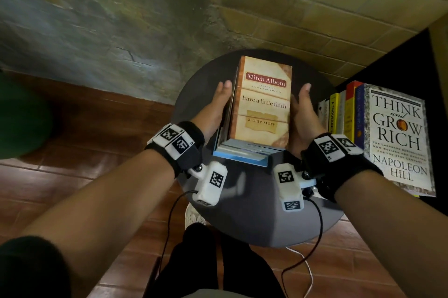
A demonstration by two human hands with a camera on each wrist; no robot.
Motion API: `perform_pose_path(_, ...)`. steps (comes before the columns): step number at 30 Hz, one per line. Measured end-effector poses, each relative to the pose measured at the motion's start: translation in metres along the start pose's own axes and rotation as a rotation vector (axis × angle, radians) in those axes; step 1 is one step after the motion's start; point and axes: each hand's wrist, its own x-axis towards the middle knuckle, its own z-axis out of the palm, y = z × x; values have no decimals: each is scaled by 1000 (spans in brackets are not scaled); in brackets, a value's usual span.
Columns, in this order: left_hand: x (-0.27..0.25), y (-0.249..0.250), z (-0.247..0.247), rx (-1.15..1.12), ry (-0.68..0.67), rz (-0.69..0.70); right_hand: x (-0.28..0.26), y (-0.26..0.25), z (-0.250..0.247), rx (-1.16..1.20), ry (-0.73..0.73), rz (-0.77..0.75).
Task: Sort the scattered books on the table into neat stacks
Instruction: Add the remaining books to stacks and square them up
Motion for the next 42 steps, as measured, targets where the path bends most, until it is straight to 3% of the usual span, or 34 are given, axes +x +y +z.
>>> perform_pose_path(6,-22,-16,16,-33,-67,23,3,24,-6,-12,-139,114)
perform_pose_path(16,-23,-35,4,-144,-59,-50,17,47,-23,-25,103,94)
perform_pose_path(32,-18,-27,-11,-92,-40,-11,28,42,6,-86,-32,171)
perform_pose_path(42,-25,-22,-18,-61,-43,-1,29,48,16,-137,-14,128)
